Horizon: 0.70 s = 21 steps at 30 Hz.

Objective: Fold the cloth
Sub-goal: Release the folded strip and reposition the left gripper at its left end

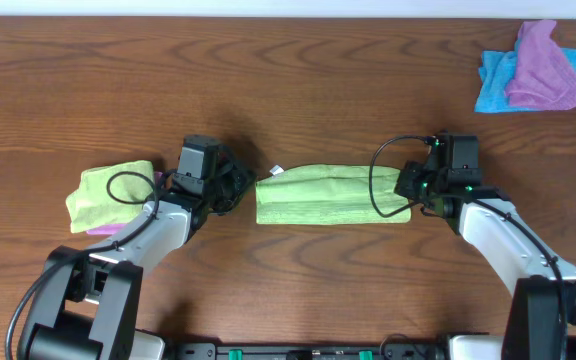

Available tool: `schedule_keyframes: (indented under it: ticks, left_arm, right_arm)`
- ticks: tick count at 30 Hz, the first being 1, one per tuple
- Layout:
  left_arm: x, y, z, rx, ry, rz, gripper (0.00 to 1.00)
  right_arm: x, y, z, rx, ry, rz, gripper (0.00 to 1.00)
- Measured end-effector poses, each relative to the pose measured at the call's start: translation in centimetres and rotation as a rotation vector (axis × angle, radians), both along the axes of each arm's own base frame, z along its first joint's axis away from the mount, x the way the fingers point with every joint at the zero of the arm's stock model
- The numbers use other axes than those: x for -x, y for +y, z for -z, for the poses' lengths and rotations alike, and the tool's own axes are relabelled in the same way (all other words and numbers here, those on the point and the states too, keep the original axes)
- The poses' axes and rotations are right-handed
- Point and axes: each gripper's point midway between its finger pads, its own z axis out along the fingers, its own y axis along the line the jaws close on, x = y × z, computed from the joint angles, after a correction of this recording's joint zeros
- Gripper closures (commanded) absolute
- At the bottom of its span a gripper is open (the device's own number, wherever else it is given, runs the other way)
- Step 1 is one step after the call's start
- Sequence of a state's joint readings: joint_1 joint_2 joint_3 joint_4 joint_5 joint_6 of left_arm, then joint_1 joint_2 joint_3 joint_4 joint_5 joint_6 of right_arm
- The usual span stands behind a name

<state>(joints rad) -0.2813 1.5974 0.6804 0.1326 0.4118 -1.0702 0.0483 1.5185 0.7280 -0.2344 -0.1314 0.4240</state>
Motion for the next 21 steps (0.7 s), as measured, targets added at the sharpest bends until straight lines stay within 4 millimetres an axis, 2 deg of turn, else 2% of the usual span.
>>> schedule_keyframes:
  ticks: [1, 4, 5, 11, 14, 18, 20, 21]
  left_arm:
    - [0.0, 0.0, 0.0, -0.001, -0.001, -0.001, 0.54]
    - [-0.1, 0.1, 0.0, -0.003, -0.003, -0.002, 0.48]
    - [-0.1, 0.2, 0.0, -0.005, -0.006, -0.001, 0.47]
    - [-0.9, 0.8, -0.8, 0.002, -0.037, 0.029, 0.41]
    - [-1.1, 0.7, -1.7, -0.007, -0.027, 0.077, 0.37]
    - [0.0, 0.7, -2.4, -0.060, 0.057, 0.158, 0.24]
    - [0.7, 0.9, -3.1, -0.094, 0.103, 0.197, 0.24]
    - [0.8, 1.0, -3.5, -0.107, 0.109, 0.214, 0.30]
  right_arm:
    - [-0.1, -0.1, 0.0, 0.008, -0.005, -0.004, 0.71]
    - [-0.4, -0.2, -0.2, 0.019, -0.018, -0.004, 0.47]
    - [-0.4, -0.3, -0.2, 0.021, -0.019, -0.004, 0.44]
    - [0.0, -0.3, -0.5, 0.017, -0.011, 0.004, 0.36]
    - [0.6, -0.3, -1.8, 0.004, -0.007, 0.025, 0.34]
    - [1.9, 0.0, -4.1, -0.040, 0.003, 0.058, 0.34]
    - [3.0, 0.1, -4.8, -0.064, 0.027, 0.079, 0.34]
    - [3.5, 0.2, -4.8, -0.073, 0.043, 0.089, 0.35]
